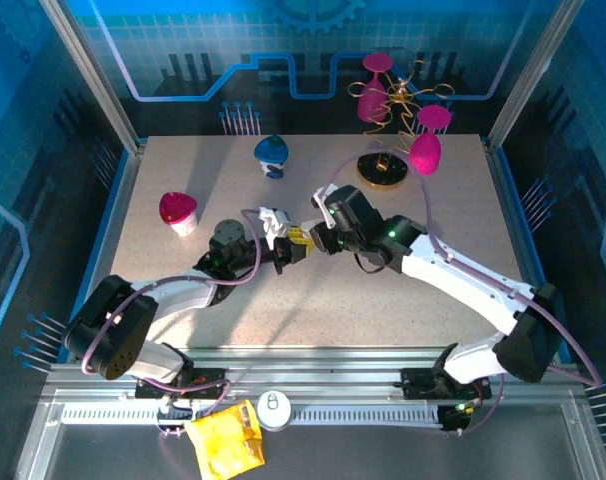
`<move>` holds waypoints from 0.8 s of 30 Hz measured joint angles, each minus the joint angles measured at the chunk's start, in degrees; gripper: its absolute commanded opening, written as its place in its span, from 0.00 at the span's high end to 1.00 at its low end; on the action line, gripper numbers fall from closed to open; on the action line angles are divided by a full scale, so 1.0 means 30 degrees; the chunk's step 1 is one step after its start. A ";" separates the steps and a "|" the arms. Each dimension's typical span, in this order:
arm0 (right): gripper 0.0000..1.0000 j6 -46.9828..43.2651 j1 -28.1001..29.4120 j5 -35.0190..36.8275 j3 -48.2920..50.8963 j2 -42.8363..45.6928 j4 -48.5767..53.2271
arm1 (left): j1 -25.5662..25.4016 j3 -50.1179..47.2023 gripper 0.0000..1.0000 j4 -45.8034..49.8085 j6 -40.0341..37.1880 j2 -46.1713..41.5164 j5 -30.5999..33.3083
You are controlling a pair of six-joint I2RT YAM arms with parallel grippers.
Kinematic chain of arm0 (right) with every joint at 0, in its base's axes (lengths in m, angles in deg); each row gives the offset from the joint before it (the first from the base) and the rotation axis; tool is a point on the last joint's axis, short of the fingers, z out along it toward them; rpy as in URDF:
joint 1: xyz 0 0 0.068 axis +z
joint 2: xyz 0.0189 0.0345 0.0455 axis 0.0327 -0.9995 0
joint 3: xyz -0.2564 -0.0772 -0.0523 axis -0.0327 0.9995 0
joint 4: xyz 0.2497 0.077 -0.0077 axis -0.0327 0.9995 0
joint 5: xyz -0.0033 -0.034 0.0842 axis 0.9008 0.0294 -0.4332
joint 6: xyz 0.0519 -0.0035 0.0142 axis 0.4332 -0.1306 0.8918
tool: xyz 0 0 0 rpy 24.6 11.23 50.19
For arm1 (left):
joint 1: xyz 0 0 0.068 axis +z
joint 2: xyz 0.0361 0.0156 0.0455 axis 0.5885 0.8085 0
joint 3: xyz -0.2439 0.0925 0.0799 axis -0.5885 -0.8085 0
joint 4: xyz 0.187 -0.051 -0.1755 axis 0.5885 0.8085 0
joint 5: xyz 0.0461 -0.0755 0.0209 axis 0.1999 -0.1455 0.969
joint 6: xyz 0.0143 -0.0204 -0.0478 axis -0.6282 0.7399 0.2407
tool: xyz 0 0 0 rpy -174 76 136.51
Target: Insert wireless bluetooth earbuds into charging case
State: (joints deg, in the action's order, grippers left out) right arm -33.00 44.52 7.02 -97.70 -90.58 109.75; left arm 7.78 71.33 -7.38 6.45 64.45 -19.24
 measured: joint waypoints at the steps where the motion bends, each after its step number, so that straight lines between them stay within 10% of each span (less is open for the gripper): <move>1: 0.55 0.0058 -0.0051 -0.0226 0.0350 0.0430 -0.0160 | 0.0000 0.0007 0.80 -0.0073 0.0000 0.0000 0.0015; 11: 0.26 0.1494 -0.2579 -0.3796 0.2135 0.4160 -0.2222 | 0.0015 0.0087 0.80 -0.1020 -0.0073 -0.0007 -0.0452; 24: 0.26 0.2878 -0.3781 -0.7621 -0.2470 0.0117 0.1217 | 0.0015 -0.0022 0.80 -0.2645 -0.1231 -0.0036 -0.2659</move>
State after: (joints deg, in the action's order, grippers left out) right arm -24.36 33.18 -15.85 -105.11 -90.23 113.40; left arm 7.82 71.26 -15.31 2.75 64.34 -27.21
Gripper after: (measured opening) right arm 0.744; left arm 0.214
